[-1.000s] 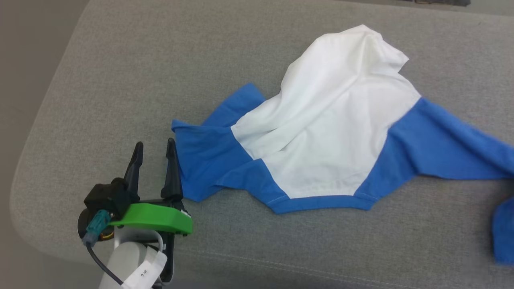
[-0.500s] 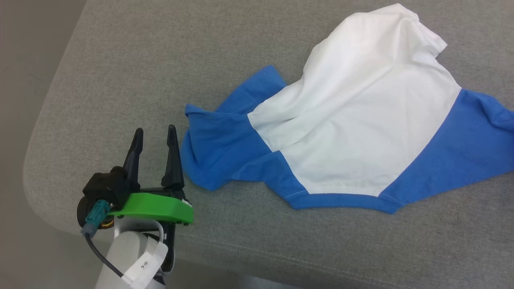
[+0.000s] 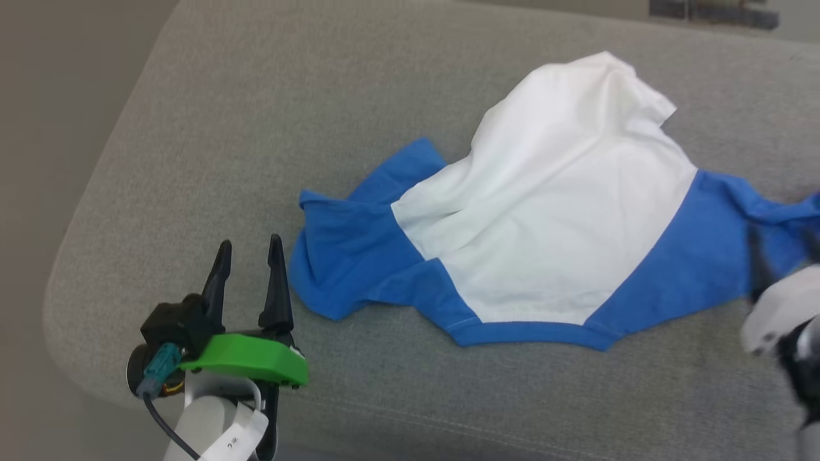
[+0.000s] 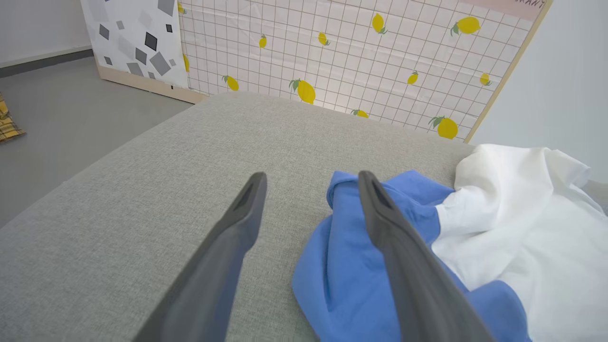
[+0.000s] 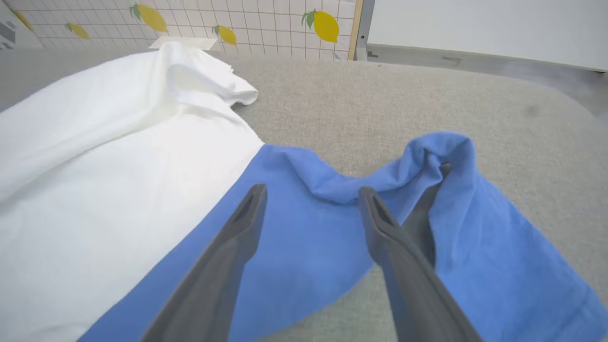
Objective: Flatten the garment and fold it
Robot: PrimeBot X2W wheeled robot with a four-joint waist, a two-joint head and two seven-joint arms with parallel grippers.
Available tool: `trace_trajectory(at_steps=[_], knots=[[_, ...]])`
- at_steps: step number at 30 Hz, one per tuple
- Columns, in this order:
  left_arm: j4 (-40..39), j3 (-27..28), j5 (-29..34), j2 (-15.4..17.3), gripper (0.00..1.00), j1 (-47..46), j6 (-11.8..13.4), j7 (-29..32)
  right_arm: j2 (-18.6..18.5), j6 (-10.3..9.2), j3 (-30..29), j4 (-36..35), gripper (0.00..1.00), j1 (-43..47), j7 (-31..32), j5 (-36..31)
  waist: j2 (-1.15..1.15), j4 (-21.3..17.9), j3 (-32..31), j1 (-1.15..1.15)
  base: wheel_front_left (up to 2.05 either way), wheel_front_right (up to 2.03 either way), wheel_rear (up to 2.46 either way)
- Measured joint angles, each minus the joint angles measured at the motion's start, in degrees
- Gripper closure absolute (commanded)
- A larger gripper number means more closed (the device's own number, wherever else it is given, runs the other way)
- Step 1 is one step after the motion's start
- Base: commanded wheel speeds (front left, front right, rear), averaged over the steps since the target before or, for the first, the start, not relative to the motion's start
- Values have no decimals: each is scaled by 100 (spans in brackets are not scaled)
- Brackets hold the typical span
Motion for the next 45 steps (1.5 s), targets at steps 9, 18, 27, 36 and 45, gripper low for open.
trace_trajectory(at_steps=[9, 18, 27, 36, 45], knots=[[-13, 30, 0, 0, 0, 132, -8, 0, 706, -1, 953, -444, 0, 1028, 123, 515, 0, -306, -447, 0, 0, 0, 0], [-51, 5, 22, -1, 0, 132, -27, 0, 870, -2, 1630, 42, 0, 1036, 388, 509, 0, -209, -370, 0, 0, 0, 0], [-71, -11, -4, 0, 0, 126, -26, 0, 872, -1, 1653, 358, 71, 747, 1133, -71, 0, -22, -142, 0, 0, 0, 0], [10, -43, -12, 0, 0, 132, -23, 0, 899, 0, 1341, -42, 100, 1082, 1816, -287, 0, 3, -299, 0, 0, 0, 0], [123, -31, 52, 0, 0, 227, -89, -1, 889, -2, 1120, -905, 0, 1924, 1652, 208, 0, -184, -520, 0, 0, 0, 0]])
